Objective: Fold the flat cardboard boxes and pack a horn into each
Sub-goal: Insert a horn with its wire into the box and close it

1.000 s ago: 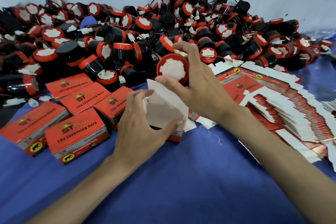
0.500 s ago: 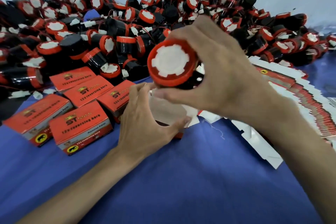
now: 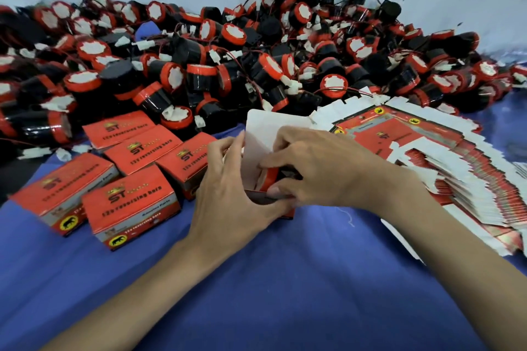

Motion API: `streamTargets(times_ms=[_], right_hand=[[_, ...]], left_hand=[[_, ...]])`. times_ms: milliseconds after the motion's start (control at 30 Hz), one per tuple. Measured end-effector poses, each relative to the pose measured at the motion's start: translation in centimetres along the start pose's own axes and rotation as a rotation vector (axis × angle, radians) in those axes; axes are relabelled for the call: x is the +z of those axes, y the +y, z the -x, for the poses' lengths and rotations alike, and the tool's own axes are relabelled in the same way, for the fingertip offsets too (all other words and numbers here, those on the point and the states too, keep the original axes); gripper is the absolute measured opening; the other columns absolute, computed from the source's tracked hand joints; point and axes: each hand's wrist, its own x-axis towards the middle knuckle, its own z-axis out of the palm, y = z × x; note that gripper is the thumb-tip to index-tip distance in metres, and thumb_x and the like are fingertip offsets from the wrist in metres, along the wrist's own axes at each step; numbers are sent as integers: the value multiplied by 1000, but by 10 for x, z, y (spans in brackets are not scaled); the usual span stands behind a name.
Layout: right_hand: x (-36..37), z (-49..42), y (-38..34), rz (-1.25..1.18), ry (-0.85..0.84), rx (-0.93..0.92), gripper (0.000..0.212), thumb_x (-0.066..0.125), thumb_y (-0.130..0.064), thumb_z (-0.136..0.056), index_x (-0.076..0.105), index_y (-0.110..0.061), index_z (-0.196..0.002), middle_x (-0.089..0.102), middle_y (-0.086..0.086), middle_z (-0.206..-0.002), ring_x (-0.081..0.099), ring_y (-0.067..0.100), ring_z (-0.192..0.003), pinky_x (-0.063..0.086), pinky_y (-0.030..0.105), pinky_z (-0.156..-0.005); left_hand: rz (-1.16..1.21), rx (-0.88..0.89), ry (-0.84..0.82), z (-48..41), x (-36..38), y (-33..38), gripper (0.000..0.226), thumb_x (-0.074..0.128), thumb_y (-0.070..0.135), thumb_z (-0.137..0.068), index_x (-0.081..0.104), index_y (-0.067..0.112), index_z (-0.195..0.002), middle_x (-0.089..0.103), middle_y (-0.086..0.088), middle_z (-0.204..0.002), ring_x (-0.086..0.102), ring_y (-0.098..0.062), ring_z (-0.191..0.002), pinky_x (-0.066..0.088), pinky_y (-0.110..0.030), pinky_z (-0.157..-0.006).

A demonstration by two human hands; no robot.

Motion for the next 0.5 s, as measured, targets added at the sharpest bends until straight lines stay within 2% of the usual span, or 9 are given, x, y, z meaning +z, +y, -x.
streamTargets(times_ms=[167,300,367,433,500], right_hand=[[-3,-2,9,-5,54,-35,20,63,-39,-87,66,-38,-107,50,-11,-91,51,18,-95,33,31,-70],[-1,-4,14,-134,174,-59,16,59,-35,-91,73,-29,-96,56,-9,-85,52,15,-84,47,41,-73],[0,-6,16,-160,204,-75,16,59,-30,-93,74,-24,-94,60,-8,-84,49,10,-77,48,41,-75],[-4,-4,18,-197,158,-69,14,60,-26,-92,71,-21,-101,64,-9,-86,52,7,-76,48,34,-78],[-12,1,23,-229,75,-15,21,62,-32,-90,66,-26,-109,65,-14,-90,59,5,-83,49,30,-80]], left_hand=[[22,42,-35,0,-1,2,113,72,77,-54,32,21,-145,29,12,-128,38,-2,-115,39,-17,-89],[82,67,-68,3,-3,3,88,52,66,-74,32,19,-146,30,8,-127,42,-8,-114,40,-17,-91],[105,72,-84,2,-3,3,80,47,61,-79,33,17,-145,31,8,-127,40,-4,-114,33,-7,-91],[116,42,-77,1,-3,2,76,51,57,-81,34,18,-144,31,10,-125,38,2,-112,29,1,-89],[113,17,-63,1,-1,2,78,59,54,-77,35,20,-143,31,12,-123,39,1,-112,32,-1,-87]])
